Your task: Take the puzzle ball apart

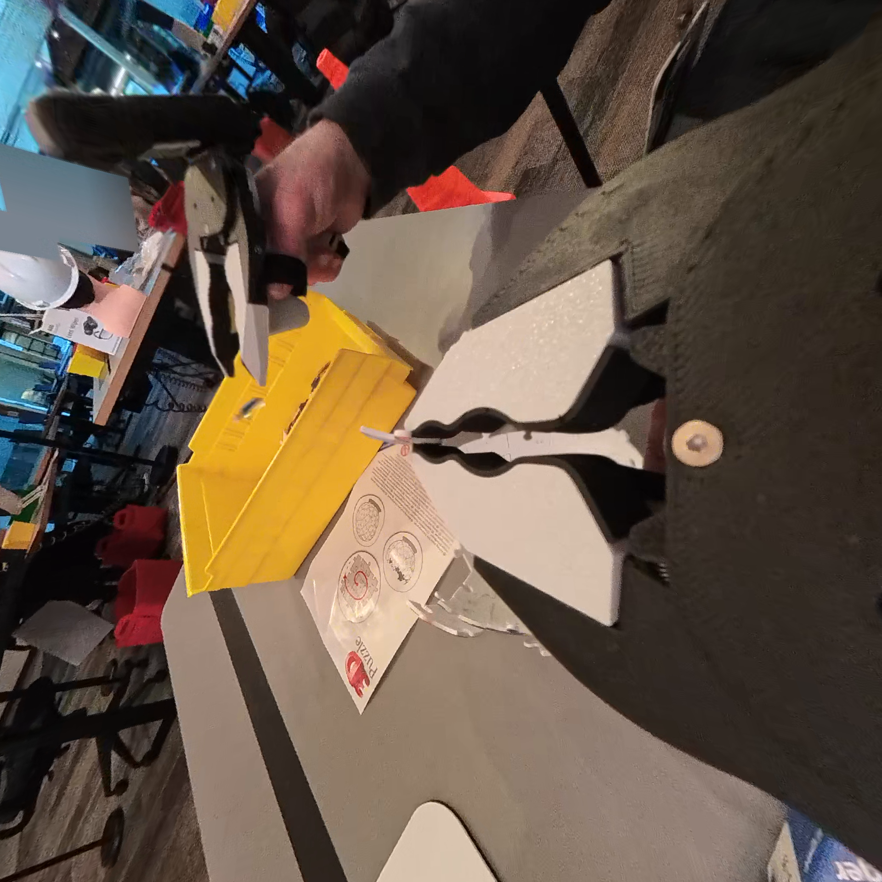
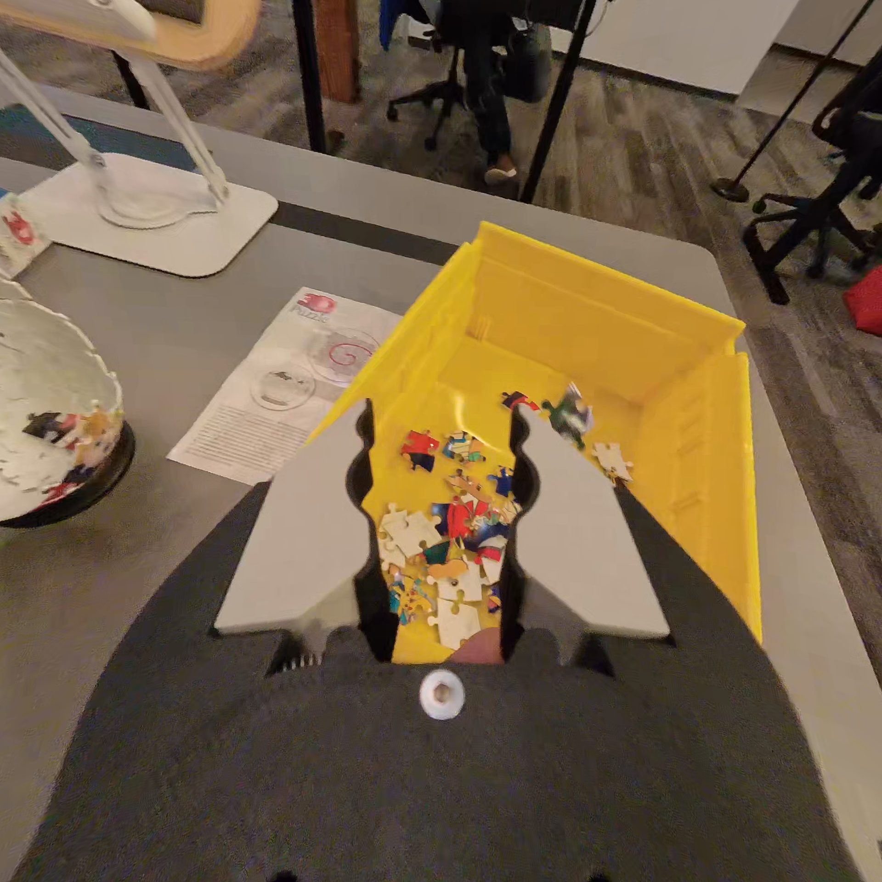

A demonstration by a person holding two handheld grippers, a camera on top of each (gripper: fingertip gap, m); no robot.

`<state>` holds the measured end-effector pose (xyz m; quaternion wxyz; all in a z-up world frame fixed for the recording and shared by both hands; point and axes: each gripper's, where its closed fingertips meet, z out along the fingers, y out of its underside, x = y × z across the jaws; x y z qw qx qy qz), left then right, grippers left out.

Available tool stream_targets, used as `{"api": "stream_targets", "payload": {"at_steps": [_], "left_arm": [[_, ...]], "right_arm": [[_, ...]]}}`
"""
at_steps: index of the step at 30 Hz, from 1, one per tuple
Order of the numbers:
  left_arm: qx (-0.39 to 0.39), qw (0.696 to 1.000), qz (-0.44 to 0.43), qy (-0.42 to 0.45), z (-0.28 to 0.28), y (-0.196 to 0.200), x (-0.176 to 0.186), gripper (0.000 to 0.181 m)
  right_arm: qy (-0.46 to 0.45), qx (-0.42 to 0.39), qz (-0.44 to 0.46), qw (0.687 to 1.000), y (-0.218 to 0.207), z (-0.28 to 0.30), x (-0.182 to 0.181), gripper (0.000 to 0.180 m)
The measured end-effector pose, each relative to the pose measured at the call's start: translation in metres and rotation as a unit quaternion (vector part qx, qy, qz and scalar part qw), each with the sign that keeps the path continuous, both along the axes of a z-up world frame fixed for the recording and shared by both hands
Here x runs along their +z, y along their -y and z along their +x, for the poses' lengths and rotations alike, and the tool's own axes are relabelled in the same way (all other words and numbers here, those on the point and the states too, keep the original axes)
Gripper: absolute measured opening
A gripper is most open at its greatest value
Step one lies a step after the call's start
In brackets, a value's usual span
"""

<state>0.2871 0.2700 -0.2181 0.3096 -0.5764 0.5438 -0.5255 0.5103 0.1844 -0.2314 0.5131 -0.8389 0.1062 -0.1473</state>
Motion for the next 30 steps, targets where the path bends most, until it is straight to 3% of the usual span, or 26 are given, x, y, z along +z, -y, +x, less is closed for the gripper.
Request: {"api": "stream_targets", "payload": {"at_steps": [2, 5, 9, 13, 14, 17, 19, 20, 21, 23, 27, 30], "left_arm": [[-0.015, 1.0, -0.008, 0.008, 0.0, 0.007, 0.002, 0.002], [-0.033, 0.999, -0.01, 0.009, 0.001, 0.017, 0.001, 0.002], [-0.072, 0.996, -0.03, 0.033, 0.004, 0.035, 0.01, 0.002], [-0.097, 0.992, -0.053, 0.065, 0.006, 0.047, 0.022, 0.002], [-0.094, 0.992, -0.055, 0.07, 0.006, 0.047, 0.023, 0.002], [-0.105, 0.988, -0.073, 0.08, 0.002, 0.046, 0.027, 0.002], [-0.106, 0.988, -0.076, 0.083, 0.001, 0.045, 0.028, 0.002], [-0.103, 0.989, -0.07, 0.08, 0.001, 0.043, 0.027, 0.002], [-0.106, 0.989, -0.068, 0.081, 0.0, 0.044, 0.026, 0.002], [-0.118, 0.986, -0.086, 0.084, -0.001, 0.048, 0.027, 0.002], [-0.126, 0.983, -0.095, 0.098, -0.003, 0.051, 0.028, 0.003], [-0.108, 0.988, -0.061, 0.087, -0.002, 0.045, 0.026, 0.009]], "right_arm": [[-0.001, -0.001, 0.018, 1.0, 0.004, 0.0, 0.002, 0.039], [-0.011, 0.084, 0.063, 0.994, -0.008, -0.048, 0.022, 0.015], [-0.134, 0.264, 0.087, 0.951, -0.034, -0.146, 0.025, 0.017], [-0.194, 0.354, 0.075, 0.912, -0.047, -0.204, 0.014, 0.026], [-0.207, 0.37, 0.085, 0.902, -0.048, -0.212, 0.017, 0.018], [-0.232, 0.393, 0.103, 0.884, -0.046, -0.221, 0.023, 0.006], [-0.253, 0.407, 0.118, 0.87, -0.043, -0.224, 0.028, 0.006], [-0.265, 0.416, 0.126, 0.861, -0.04, -0.225, 0.032, 0.016], [-0.275, 0.415, 0.136, 0.857, -0.04, -0.225, 0.035, 0.011], [-0.272, 0.413, 0.135, 0.858, -0.041, -0.226, 0.036, 0.002], [-0.271, 0.422, 0.132, 0.855, -0.039, -0.229, 0.037, 0.001], [-0.231, 0.382, 0.149, 0.883, -0.036, -0.204, 0.046, 0.0]]}}
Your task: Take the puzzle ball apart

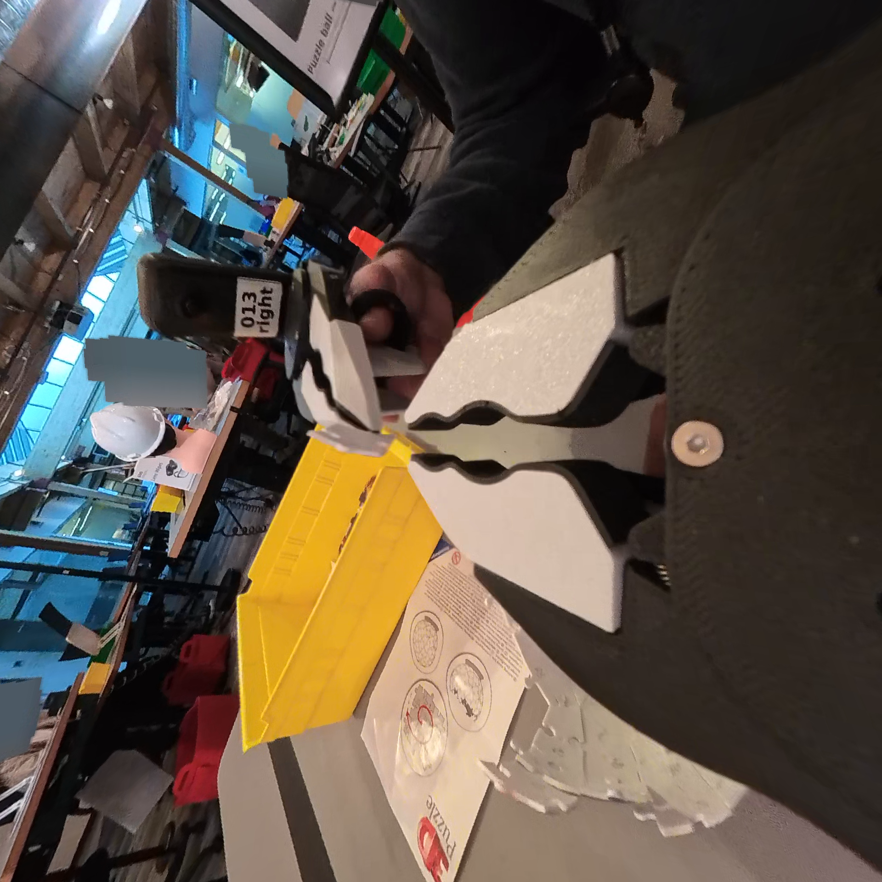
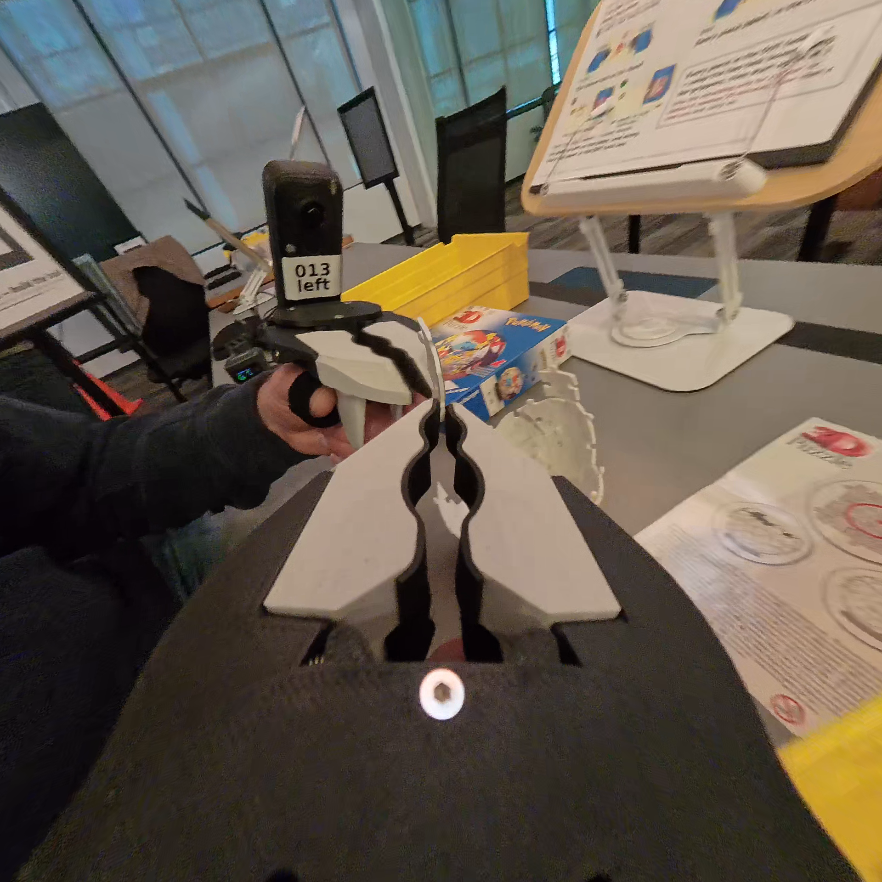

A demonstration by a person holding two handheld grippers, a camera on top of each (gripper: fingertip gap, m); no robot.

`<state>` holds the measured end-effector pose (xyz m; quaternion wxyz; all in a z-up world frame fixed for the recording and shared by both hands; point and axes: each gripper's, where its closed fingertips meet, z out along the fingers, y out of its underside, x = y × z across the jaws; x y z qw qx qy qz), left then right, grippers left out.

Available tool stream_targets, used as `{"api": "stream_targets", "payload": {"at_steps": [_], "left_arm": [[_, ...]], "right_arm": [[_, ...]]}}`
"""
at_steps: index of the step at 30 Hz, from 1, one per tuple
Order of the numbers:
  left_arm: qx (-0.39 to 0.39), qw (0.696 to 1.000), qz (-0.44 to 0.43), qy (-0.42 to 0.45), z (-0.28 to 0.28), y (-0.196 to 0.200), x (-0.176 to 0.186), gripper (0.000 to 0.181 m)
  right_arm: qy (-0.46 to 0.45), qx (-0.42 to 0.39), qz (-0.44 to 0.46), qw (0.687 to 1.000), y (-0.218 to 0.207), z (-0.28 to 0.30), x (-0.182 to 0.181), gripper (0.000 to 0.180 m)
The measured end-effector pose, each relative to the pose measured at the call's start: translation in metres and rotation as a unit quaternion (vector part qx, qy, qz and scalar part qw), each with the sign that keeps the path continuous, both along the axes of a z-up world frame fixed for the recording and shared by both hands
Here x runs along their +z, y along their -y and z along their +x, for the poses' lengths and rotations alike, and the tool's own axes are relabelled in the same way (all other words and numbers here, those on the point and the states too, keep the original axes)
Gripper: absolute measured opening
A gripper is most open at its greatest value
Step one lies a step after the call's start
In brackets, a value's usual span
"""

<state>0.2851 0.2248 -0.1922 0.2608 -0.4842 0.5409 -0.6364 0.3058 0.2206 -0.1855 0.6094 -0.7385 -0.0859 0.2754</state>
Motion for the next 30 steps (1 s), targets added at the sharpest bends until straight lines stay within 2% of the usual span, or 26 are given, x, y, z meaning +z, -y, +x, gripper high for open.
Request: {"api": "stream_targets", "payload": {"at_steps": [1, 3, 5, 7, 9, 10, 12, 13, 14, 16, 18, 21, 23, 25, 28, 30], "left_arm": [[0.013, 1.0, 0.012, -0.005, -0.001, -0.006, -0.001, 0.013], [0.064, 0.995, 0.068, -0.041, 0.001, -0.031, -0.015, 0.029], [0.13, 0.982, 0.117, -0.073, -0.001, -0.06, -0.025, 0.032], [0.187, 0.96, 0.184, -0.101, -0.002, -0.088, -0.035, 0.041], [0.207, 0.944, 0.222, -0.127, -0.005, -0.1, -0.04, 0.046], [0.209, 0.939, 0.232, -0.142, -0.005, -0.103, -0.045, 0.048], [0.215, 0.93, 0.24, -0.177, -0.005, -0.11, -0.056, 0.049], [0.208, 0.928, 0.239, -0.195, -0.004, -0.11, -0.064, 0.05], [0.2, 0.927, 0.238, -0.208, -0.004, -0.109, -0.07, 0.051], [0.197, 0.918, 0.251, -0.236, -0.003, -0.112, -0.084, 0.051], [0.195, 0.91, 0.261, -0.257, -0.002, -0.116, -0.093, 0.053], [0.18, 0.907, 0.254, -0.284, 0.001, -0.117, -0.104, 0.049], [0.171, 0.904, 0.254, -0.3, 0.004, -0.117, -0.112, 0.037], [0.155, 0.903, 0.25, -0.314, 0.007, -0.113, -0.118, 0.031], [0.147, 0.895, 0.286, -0.31, 0.013, -0.113, -0.118, 0.004], [0.136, 0.894, 0.296, -0.309, 0.016, -0.111, -0.117, 0.003]], "right_arm": [[0.012, -0.028, 0.001, 1.0, 0.002, 0.017, 0.003, 0.0], [0.091, -0.128, -0.016, 0.988, 0.007, 0.071, 0.0, 0.0], [0.179, -0.234, -0.061, 0.954, 0.019, 0.133, -0.011, 0.0], [0.206, -0.302, -0.109, 0.924, 0.034, 0.182, -0.023, 0.0], [0.207, -0.318, -0.17, 0.909, 0.043, 0.209, -0.048, 0.031], [0.217, -0.324, -0.195, 0.9, 0.048, 0.219, -0.06, 0.033], [0.235, -0.339, -0.212, 0.886, 0.056, 0.232, -0.07, 0.025], [0.248, -0.351, -0.2, 0.881, 0.059, 0.236, -0.066, 0.0], [0.258, -0.358, -0.191, 0.877, 0.061, 0.237, -0.061, 0.0], [0.244, -0.352, -0.179, 0.886, 0.061, 0.231, -0.056, 0.0], [0.236, -0.315, -0.142, 0.908, 0.05, 0.205, -0.041, 0.001], [0.23, -0.21, -0.096, 0.945, 0.019, 0.135, -0.022, 0.01], [0.222, -0.136, -0.091, 0.961, -0.005, 0.088, -0.024, 0.021], [0.236, -0.083, -0.098, 0.963, -0.029, 0.054, -0.034, 0.026], [0.276, -0.045, -0.108, 0.954, -0.063, 0.032, -0.054, 0.027], [0.296, -0.024, -0.109, 0.949, -0.078, 0.024, -0.063, 0.027]]}}
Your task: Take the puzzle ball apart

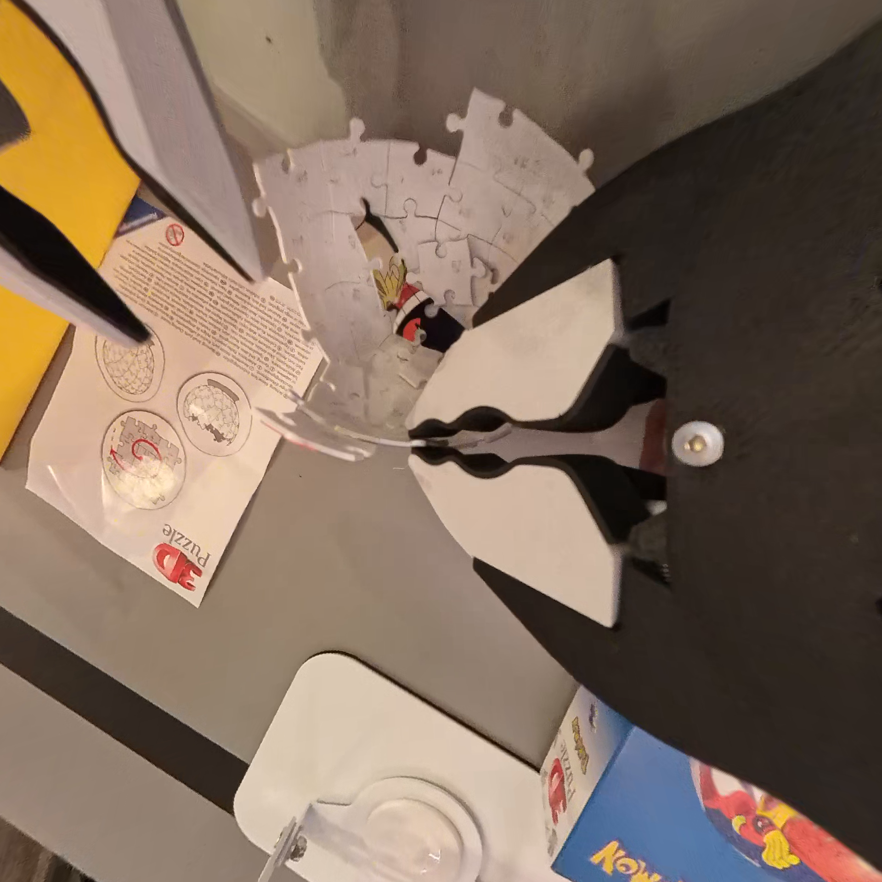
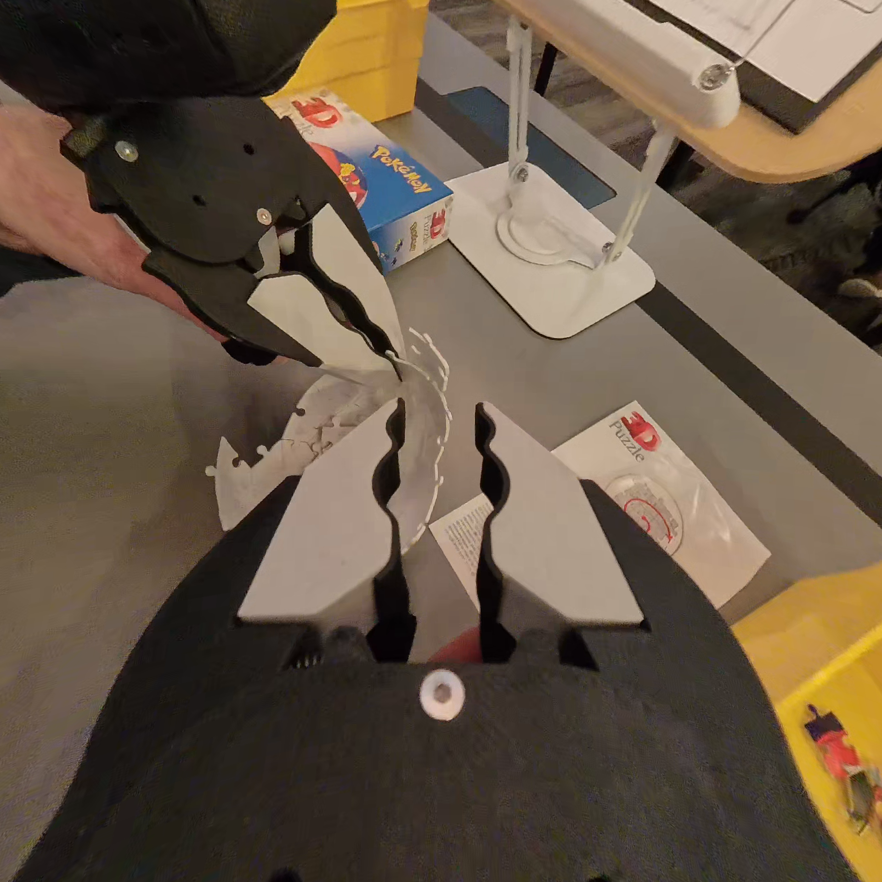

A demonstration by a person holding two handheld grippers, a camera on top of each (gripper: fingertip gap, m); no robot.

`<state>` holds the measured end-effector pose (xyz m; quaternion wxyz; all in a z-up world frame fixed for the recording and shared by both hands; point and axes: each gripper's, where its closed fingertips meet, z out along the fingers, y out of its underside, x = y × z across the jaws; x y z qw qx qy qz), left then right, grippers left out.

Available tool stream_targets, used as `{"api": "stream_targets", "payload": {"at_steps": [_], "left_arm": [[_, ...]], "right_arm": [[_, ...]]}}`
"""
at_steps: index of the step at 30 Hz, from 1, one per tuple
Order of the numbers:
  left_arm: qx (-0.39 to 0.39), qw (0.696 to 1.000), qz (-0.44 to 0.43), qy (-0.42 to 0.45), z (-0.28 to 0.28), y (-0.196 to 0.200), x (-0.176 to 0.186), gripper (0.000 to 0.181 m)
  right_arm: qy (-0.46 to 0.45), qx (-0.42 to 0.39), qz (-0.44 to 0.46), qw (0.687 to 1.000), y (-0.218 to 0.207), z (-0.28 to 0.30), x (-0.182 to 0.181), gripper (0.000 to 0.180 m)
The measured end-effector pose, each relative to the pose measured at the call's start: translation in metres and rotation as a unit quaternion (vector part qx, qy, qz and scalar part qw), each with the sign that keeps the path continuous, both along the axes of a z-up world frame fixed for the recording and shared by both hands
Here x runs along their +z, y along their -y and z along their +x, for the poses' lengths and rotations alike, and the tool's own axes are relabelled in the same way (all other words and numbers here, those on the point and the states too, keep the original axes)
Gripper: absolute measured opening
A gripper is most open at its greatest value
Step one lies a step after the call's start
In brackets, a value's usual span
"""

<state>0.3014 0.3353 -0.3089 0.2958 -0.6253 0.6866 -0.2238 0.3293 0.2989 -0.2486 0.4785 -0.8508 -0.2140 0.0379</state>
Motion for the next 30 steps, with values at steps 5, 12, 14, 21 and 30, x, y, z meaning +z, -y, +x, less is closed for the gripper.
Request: {"api": "stream_targets", "payload": {"at_steps": [5, 12, 14, 21, 30], "left_arm": [[-0.065, 0.997, 0.028, -0.011, 0.007, 0.006, 0.003, 0.003], [-0.088, 0.996, 0.027, -0.004, 0.014, 0.01, 0.012, 0.002], [-0.075, 0.997, -0.003, 0.004, 0.016, 0.01, 0.015, 0.003], [-0.07, 0.997, -0.014, -0.001, 0.02, 0.017, 0.006, 0.002], [-0.054, 0.998, 0.005, 0.018, 0.015, 0.005, 0.008, 0.002]], "right_arm": [[0.055, 0.0, -0.014, 0.998, -0.018, -0.001, -0.009, 0.018], [0.108, 0.014, -0.023, 0.994, -0.018, -0.002, -0.015, 0.0], [0.177, 0.016, 0.02, 0.984, -0.016, -0.004, -0.009, 0.0], [-0.004, -0.052, 0.021, 0.998, -0.014, 0.005, 0.006, 0.0], [-0.062, -0.135, 0.084, 0.985, 0.034, 0.069, 0.075, 0.0]]}}
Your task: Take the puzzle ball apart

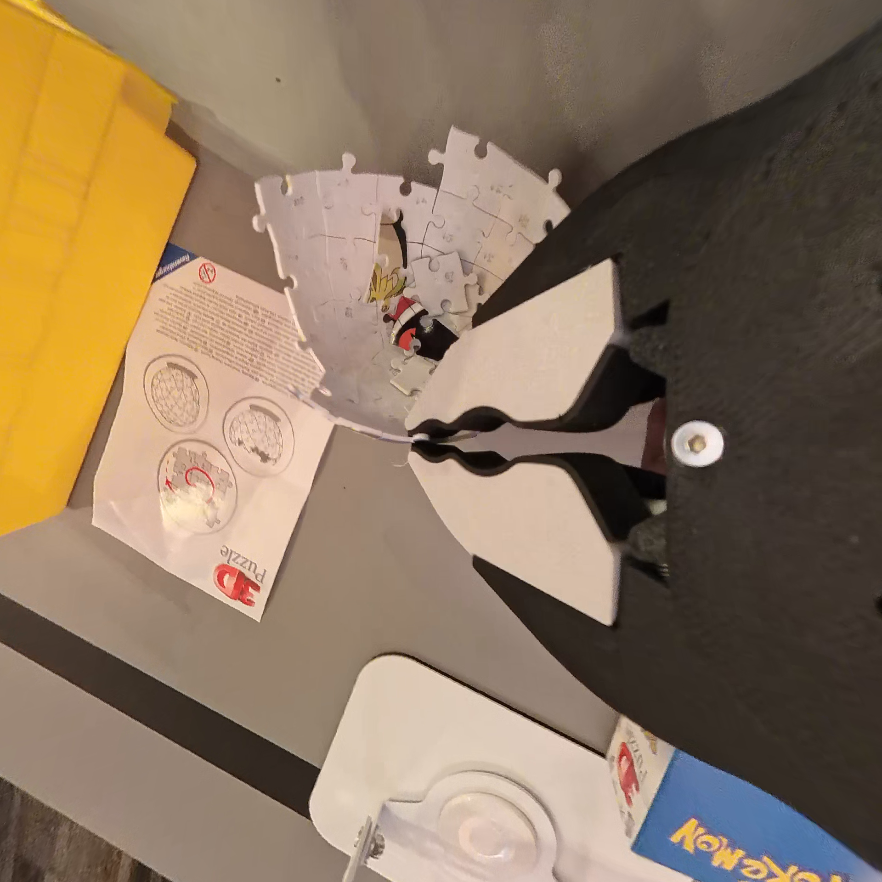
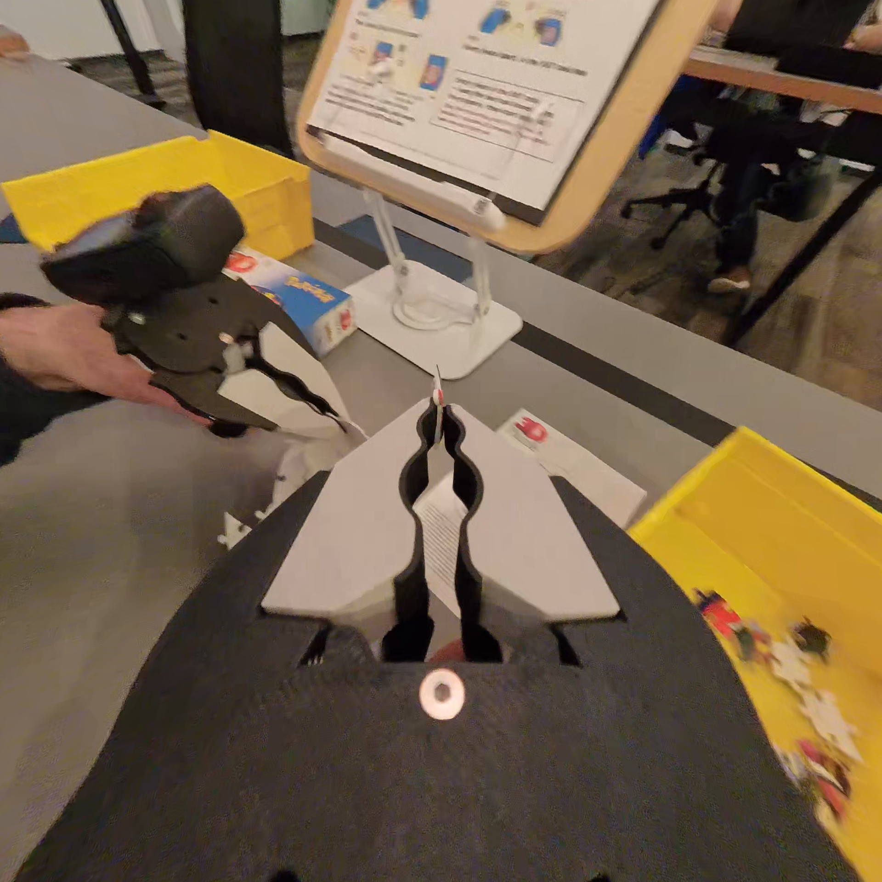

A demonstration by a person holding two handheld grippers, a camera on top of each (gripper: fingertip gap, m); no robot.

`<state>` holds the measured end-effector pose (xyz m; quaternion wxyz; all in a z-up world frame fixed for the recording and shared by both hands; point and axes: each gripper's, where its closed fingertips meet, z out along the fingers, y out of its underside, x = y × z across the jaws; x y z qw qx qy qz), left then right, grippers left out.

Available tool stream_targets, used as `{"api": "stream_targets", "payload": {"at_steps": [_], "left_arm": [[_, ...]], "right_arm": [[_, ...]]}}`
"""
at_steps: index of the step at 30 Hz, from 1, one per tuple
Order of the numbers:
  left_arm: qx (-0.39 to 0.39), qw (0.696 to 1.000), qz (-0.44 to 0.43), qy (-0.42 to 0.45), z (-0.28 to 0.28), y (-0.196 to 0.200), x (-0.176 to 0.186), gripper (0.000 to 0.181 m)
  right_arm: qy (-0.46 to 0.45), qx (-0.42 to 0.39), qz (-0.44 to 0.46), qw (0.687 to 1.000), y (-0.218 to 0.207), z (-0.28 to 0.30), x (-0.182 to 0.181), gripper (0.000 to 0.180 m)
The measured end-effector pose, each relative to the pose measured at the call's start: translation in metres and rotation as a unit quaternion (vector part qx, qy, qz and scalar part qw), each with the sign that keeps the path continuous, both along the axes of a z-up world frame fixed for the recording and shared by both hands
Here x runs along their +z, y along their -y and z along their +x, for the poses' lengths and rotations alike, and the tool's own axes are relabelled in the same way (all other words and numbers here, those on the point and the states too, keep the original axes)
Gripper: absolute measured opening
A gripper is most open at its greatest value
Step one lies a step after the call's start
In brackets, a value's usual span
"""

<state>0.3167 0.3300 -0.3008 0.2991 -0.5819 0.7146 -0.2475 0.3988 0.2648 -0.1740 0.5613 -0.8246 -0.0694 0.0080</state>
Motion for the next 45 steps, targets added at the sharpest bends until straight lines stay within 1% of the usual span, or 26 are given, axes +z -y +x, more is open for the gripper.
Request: {"api": "stream_targets", "payload": {"at_steps": [1, 3, 5, 6, 7, 9, 11, 12, 13, 15, 16, 17, 18, 20, 22, 24, 27, 28, 31, 33, 36, 38, 39, 40, 43, 45], "left_arm": [[0.01, 1.0, -0.007, -0.002, -0.002, -0.003, -0.001, 0.004], [0.022, 0.999, -0.028, -0.011, -0.008, -0.004, -0.003, 0.016], [0.046, 0.998, -0.051, -0.003, -0.015, -0.005, -0.005, 0.023], [0.057, 0.996, -0.071, 0.002, -0.019, -0.004, -0.006, 0.026], [0.071, 0.994, -0.083, 0.005, -0.024, -0.004, -0.007, 0.028], [0.089, 0.991, -0.097, 0.013, -0.031, -0.004, -0.01, 0.033], [0.095, 0.989, -0.114, 0.004, -0.032, 0.002, -0.019, 0.037], [0.094, 0.989, -0.113, -0.004, -0.031, 0.005, -0.024, 0.038], [0.096, 0.99, -0.107, -0.009, -0.029, 0.007, -0.028, 0.039], [0.103, 0.99, -0.098, -0.008, -0.021, 0.006, -0.032, 0.036], [0.105, 0.99, -0.096, -0.003, -0.016, 0.005, -0.032, 0.029], [0.105, 0.99, -0.096, 0.002, -0.012, 0.004, -0.032, 0.013], [0.102, 0.99, -0.093, 0.007, -0.008, 0.003, -0.031, 0.008], [0.087, 0.992, -0.09, 0.01, -0.005, 0.004, -0.025, 0.005], [0.065, 0.996, -0.062, -0.004, -0.007, 0.002, -0.018, 0.004], [0.04, 0.998, -0.026, -0.03, -0.011, -0.001, -0.011, 0.003], [-0.007, 0.995, 0.019, -0.097, -0.02, -0.002, -0.009, 0.003], [-0.025, 0.992, 0.025, -0.117, -0.022, 0.001, -0.01, 0.003], [-0.055, 0.986, 0.038, -0.153, -0.025, 0.003, -0.012, 0.004], [-0.07, 0.982, 0.039, -0.17, -0.028, 0.005, -0.014, 0.004], [-0.084, 0.982, 0.048, -0.165, -0.028, 0.005, -0.016, 0.006], [-0.104, 0.984, 0.057, -0.132, -0.021, 0.012, -0.014, 0.023], [-0.108, 0.984, 0.063, -0.127, -0.018, 0.014, -0.015, 0.023], [-0.108, 0.984, 0.067, -0.125, -0.017, 0.015, -0.017, 0.014], [-0.093, 0.987, 0.044, -0.122, -0.015, 0.018, -0.021, 0.009], [-0.07, 0.991, 0.014, -0.112, -0.012, 0.017, -0.02, 0.007]], "right_arm": [[0.007, -0.031, -0.01, 0.999, 0.011, 0.022, -0.004, 0.0], [0.014, -0.088, -0.037, 0.995, 0.035, 0.064, -0.018, 0.001], [0.035, -0.135, -0.063, 0.988, 0.058, 0.095, -0.032, 0.017], [0.039, -0.147, -0.078, 0.985, 0.067, 0.104, -0.039, 0.02], [0.039, -0.153, -0.097, 0.983, 0.074, 0.111, -0.047, 0.018], [0.048, -0.163, -0.117, 0.978, 0.084, 0.121, -0.058, 0.021], [0.054, -0.169, -0.109, 0.978, 0.087, 0.122, -0.055, 0.014], [0.059, -0.165, -0.092, 0.98, 0.086, 0.118, -0.048, 0.011], [0.057, -0.146, -0.078, 0.985, 0.082, 0.105, -0.041, 0.011], [0.048, -0.1, -0.071, 0.991, 0.072, 0.073, -0.034, 0.017], [0.053, -0.081, -0.076, 0.992, 0.066, 0.058, -0.035, 0.018], [0.06, -0.06, -0.079, 0.993, 0.06, 0.042, -0.037, 0.019], [0.062, -0.036, -0.083, 0.994, 0.053, 0.026, -0.039, 0.02], [0.055, 0.01, -0.088, 0.995, 0.041, -0.006, -0.045, 0.02], [0.053, 0.042, -0.094, 0.993, 0.028, -0.031, -0.053, 0.021], [0.065, 0.055, -0.103, 0.991, 0.014, -0.046, -0.064, 0.026], [0.058, 0.079, -0.113, 0.989, -0.007, -0.069, -0.081, 0.033], [0.065, 0.079, -0.114, 0.988, -0.013, -0.073, -0.086, 0.031], [0.093, 0.074, -0.139, 0.983, -0.026, -0.077, -0.11, 0.014], [0.114, 0.06, -0.142, 0.982, -0.031, -0.074, -0.117, 0.0], [0.099, 0.054, -0.142, 0.983, -0.03, -0.077, -0.118, 0.0], [0.078, 0.057, -0.144, 0.985, -0.028, -0.081, -0.12, 0.0], [0.062, 0.06, -0.143, 0.986, -0.027, -0.085, -0.121, 0.0], [0.062, 0.057, -0.137, 0.987, -0.027, -0.086, -0.122, 0.0], [0.119, 0.028, -0.121, 0.985, -0.027, -0.082, -0.125, 0.0], [0.207, 0.002, -0.107, 0.972, -0.028, -0.08, -0.124, 0.0]]}}
